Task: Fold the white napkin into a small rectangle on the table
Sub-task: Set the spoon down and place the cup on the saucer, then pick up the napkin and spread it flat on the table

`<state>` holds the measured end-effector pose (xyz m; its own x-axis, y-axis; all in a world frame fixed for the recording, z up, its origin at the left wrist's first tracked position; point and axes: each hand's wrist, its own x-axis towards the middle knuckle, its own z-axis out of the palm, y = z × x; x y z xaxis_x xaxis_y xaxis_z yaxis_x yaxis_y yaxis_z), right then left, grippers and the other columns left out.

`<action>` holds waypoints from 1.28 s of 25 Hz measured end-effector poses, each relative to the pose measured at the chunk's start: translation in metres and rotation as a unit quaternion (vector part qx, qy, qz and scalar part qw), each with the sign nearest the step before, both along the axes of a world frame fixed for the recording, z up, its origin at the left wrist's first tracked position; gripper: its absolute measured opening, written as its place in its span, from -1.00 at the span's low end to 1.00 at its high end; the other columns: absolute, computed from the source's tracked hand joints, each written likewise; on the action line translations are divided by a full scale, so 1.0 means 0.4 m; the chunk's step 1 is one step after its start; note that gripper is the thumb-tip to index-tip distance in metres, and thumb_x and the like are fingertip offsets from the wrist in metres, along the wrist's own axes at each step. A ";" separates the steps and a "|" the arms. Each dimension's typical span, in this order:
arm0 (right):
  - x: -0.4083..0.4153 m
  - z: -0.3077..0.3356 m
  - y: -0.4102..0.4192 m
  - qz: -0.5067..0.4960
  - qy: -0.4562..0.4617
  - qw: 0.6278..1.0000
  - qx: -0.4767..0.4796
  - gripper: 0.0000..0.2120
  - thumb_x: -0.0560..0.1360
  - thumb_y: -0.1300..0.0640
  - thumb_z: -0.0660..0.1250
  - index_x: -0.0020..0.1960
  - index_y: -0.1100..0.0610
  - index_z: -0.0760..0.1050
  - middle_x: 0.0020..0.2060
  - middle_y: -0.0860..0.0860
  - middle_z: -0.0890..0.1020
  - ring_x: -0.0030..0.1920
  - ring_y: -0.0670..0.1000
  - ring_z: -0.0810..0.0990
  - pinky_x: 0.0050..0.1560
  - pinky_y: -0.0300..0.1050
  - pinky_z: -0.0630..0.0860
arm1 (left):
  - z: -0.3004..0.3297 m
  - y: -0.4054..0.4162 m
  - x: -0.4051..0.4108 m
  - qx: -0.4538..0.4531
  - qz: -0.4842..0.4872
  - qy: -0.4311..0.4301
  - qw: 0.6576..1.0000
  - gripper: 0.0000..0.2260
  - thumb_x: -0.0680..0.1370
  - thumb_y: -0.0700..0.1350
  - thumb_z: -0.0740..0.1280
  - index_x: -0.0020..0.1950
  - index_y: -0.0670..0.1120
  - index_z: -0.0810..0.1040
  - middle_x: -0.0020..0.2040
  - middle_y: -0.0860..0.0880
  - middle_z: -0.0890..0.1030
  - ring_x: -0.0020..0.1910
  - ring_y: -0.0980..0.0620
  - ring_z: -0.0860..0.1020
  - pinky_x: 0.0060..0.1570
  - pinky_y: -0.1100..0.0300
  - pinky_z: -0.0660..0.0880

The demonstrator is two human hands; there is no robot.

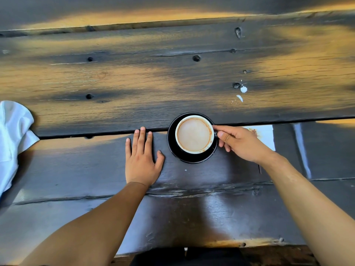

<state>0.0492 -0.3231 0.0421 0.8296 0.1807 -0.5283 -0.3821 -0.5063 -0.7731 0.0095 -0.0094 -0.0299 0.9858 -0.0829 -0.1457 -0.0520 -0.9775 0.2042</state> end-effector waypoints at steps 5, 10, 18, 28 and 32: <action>-0.113 -0.030 0.051 -0.187 -0.097 0.975 -0.074 -0.70 0.66 0.11 0.20 0.36 0.02 0.48 0.01 -0.02 0.62 -0.04 -0.03 0.61 0.04 -0.21 0.48 | 0.011 -0.003 -0.004 0.015 -0.001 0.024 1.000 -0.39 0.62 0.12 0.02 0.62 -0.13 0.15 0.65 -0.13 0.10 0.65 -0.10 0.01 0.60 -0.15 -0.06; -0.334 -0.052 0.130 -0.117 -0.123 0.955 -0.243 -0.67 0.57 0.24 0.24 0.32 0.19 0.52 0.29 0.08 0.49 0.36 0.12 0.42 0.43 -0.14 0.27 | 0.039 0.028 -0.032 0.003 -0.031 0.085 0.996 -0.36 0.61 0.14 -0.07 0.63 -0.14 0.12 0.66 -0.14 0.06 0.64 -0.13 0.00 0.60 -0.15 -0.02; -0.543 -0.036 0.216 0.090 -0.017 0.931 -0.353 -0.26 0.54 0.16 0.20 0.63 0.19 -0.04 0.63 0.12 -0.13 0.62 0.18 -0.18 0.60 0.10 -0.06 | 0.106 0.144 -0.360 -0.010 -0.077 0.167 0.983 -0.28 0.52 0.15 -0.15 0.60 -0.18 0.19 0.65 -0.18 0.04 0.64 -0.18 0.01 0.60 -0.10 0.01; -0.763 0.035 0.315 0.091 0.057 0.939 -0.328 -0.42 0.56 0.16 0.16 0.55 0.22 0.16 0.57 0.14 0.06 0.59 0.19 0.02 0.54 0.00 0.17 | 0.168 0.202 -0.661 -0.048 -0.029 0.223 0.973 -0.47 0.64 0.05 0.03 0.57 -0.14 0.25 0.66 -0.13 0.00 0.65 -0.12 -0.01 0.61 -0.03 0.02; -0.795 0.045 0.302 0.113 0.055 0.934 -0.334 -0.77 0.56 0.11 0.18 0.15 0.11 0.51 0.15 0.08 0.43 0.23 0.13 0.44 0.26 -0.04 0.42 | 0.189 0.199 -0.714 -0.135 0.101 0.171 0.971 -0.71 0.64 -0.09 0.19 0.28 -0.18 0.53 0.33 -0.16 0.49 0.36 -0.18 0.43 0.35 0.01 0.40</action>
<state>-0.2689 -0.2024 0.0601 0.7449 -0.0554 -0.6649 -0.2656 -0.9388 -0.2193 -0.2761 0.0704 0.0458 0.8841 0.0269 -0.4666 0.2511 -0.8694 0.4256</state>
